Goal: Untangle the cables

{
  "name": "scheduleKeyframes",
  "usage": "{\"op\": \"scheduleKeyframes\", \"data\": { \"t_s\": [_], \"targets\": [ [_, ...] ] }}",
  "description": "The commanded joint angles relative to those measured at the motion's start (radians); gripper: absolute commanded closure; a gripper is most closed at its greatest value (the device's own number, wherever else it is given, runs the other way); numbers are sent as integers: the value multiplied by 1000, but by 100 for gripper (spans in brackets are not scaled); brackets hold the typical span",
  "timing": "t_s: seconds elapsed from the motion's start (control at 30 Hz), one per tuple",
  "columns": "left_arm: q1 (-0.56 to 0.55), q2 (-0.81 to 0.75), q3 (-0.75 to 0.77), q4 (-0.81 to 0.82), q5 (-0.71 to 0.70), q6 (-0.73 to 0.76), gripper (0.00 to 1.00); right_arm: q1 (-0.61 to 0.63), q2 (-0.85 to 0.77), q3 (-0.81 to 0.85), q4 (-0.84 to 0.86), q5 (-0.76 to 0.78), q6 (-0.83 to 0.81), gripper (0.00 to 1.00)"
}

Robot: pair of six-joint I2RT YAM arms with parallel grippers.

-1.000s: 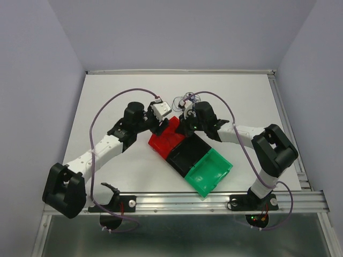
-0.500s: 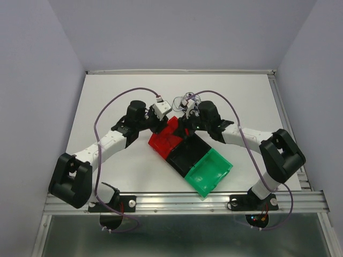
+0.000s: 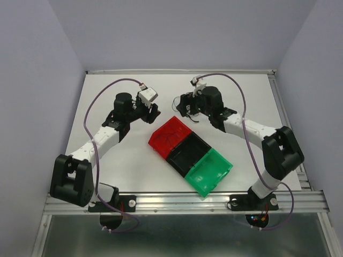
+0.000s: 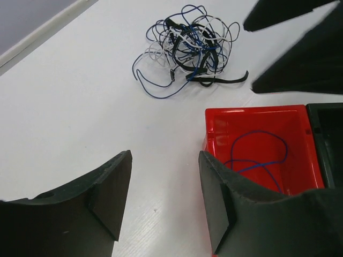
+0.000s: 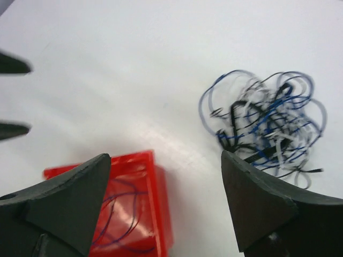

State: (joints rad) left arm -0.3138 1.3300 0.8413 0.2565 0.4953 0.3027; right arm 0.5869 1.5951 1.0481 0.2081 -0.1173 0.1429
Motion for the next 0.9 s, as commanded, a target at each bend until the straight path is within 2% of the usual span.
{"op": "scheduleKeyframes", "data": {
  "t_s": [0.0,0.03,0.1,0.2,0.23,0.27,0.33,0.37,0.43,0.47,0.5,0.6,0.63,0.7,0.73,0.87],
  "targets": [
    [7,34,42,76,-12,-25,32,-61,151,176,-51,148,15,7],
    [10,70,59,75,-17,-17,30,-79,187,258,-87,171,17,2],
    [10,122,141,31,-35,-1,24,-91,312,363,-143,221,24,1],
    [16,219,241,-26,-75,18,22,-96,442,577,-240,333,14,0],
    [19,250,255,-26,-89,22,21,-102,541,639,-271,335,0,0],
    [19,261,266,-23,-116,35,19,-105,592,800,-371,331,-3,0],
    [21,285,311,-26,-132,47,17,-114,688,938,-467,324,-6,1],
    [24,316,329,-31,-139,61,16,-119,754,985,-540,317,-5,5],
    [27,356,402,-60,-149,82,15,-122,784,1029,-588,311,13,14],
    [33,400,447,-94,-123,113,14,-122,766,1006,-590,298,18,24],
    [35,423,475,-118,-109,134,15,-122,747,977,-589,292,32,27],
    [33,514,553,-177,-80,180,14,-130,668,851,-555,300,37,49],
    [33,556,573,-190,-77,200,15,-134,642,781,-514,303,43,71],
    [33,598,635,-233,-75,222,15,-151,577,715,-465,298,55,96],
    [33,642,659,-249,-72,222,15,-154,557,680,-437,295,61,100],
    [25,744,763,-321,-86,233,15,-173,467,508,-277,335,101,99]
  ]
}}
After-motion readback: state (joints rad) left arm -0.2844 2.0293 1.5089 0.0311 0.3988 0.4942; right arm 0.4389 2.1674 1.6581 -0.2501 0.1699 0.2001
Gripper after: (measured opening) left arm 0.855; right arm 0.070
